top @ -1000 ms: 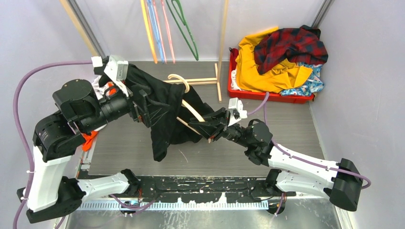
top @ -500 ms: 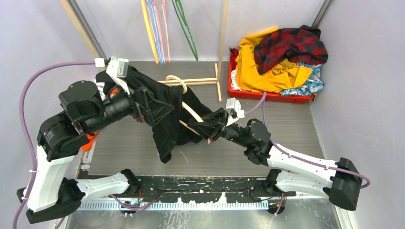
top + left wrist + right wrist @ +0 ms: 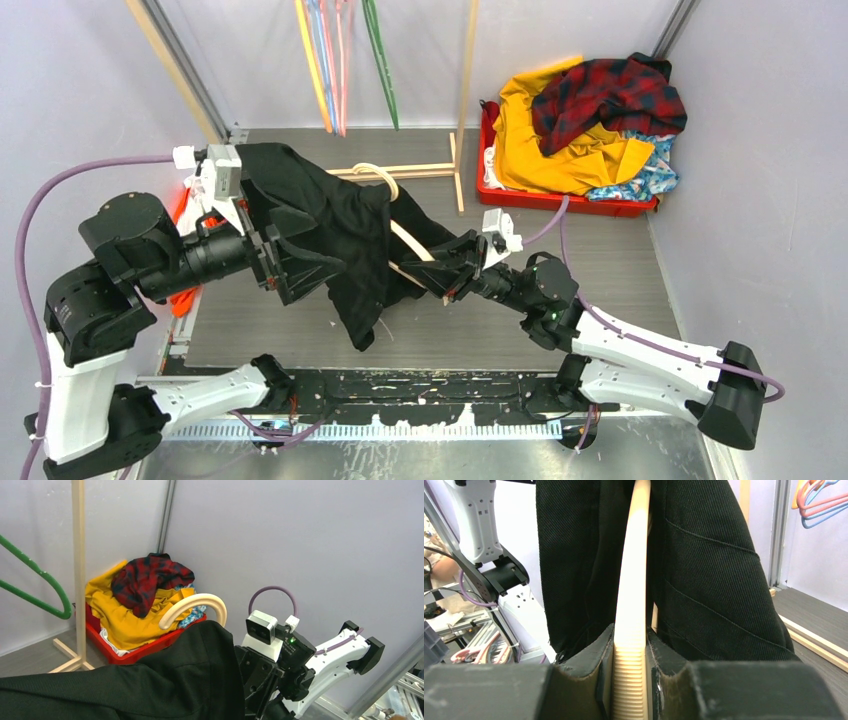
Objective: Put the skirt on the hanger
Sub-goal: Hang the skirt on the hanger.
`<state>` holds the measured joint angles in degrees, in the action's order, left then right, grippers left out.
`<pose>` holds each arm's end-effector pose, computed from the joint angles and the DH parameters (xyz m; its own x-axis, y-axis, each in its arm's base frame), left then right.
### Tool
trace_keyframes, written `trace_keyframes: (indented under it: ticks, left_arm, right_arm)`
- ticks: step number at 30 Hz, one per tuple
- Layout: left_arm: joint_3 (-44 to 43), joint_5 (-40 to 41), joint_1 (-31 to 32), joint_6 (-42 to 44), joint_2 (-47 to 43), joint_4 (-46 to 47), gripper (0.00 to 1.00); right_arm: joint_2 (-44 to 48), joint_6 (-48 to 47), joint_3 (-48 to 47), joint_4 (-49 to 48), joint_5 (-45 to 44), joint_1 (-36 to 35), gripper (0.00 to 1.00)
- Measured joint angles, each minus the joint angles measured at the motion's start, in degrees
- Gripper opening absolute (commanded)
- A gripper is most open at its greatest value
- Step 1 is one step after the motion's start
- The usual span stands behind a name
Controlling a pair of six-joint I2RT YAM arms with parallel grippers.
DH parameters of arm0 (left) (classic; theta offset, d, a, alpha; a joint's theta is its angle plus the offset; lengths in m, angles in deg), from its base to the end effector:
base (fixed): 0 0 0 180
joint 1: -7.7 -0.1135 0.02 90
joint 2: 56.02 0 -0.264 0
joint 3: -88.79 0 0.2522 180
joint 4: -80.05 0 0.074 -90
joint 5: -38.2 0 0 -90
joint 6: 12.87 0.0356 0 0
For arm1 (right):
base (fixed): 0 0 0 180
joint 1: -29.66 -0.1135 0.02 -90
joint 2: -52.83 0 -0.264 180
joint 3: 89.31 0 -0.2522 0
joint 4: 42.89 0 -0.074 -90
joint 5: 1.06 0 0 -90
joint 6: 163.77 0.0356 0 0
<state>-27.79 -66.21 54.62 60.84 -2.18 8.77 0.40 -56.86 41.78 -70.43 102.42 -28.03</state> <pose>0.0530 -0.0696 0.5347 -0.3429 -0.0310 -0.9388 0.8119 0.4929 -0.3129 0.1052 0.1819 0.3515 -0.0640 0.4280 -0.9015 -0.9585 0.2251 0.1749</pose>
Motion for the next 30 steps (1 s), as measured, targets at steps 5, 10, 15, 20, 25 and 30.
trace_keyframes:
  ticks: [5,10,15,20,25,30]
  left_arm:
    - [-0.20,0.09,0.00,1.53,-0.28,-0.42,0.99]
    - [-3.28,-0.37,0.00,3.63,1.86,-2.01,0.99]
    - [-4.35,-4.66,0.00,4.74,2.97,-2.08,1.00]
    - [-5.01,-12.07,0.00,4.52,3.45,-1.81,1.00]
    - [-4.57,-18.97,0.09,3.63,3.50,-1.42,0.99]
    - [-0.68,-17.64,0.11,3.74,3.06,-3.65,0.99]
  right_arm:
    - [0.81,-0.20,0.00,1.05,0.13,0.00,0.02]
    - [0.90,-0.26,0.00,3.54,0.31,0.00,0.02]
    - [2.86,-0.33,0.02,6.86,0.44,0.00,0.02]
    - [6.12,-0.70,0.39,9.03,0.44,0.00,0.02]
    - [8.28,-1.79,1.09,11.74,-1.31,0.00,0.02]
    - [9.05,-2.69,1.36,14.97,-3.04,0.00,0.02]
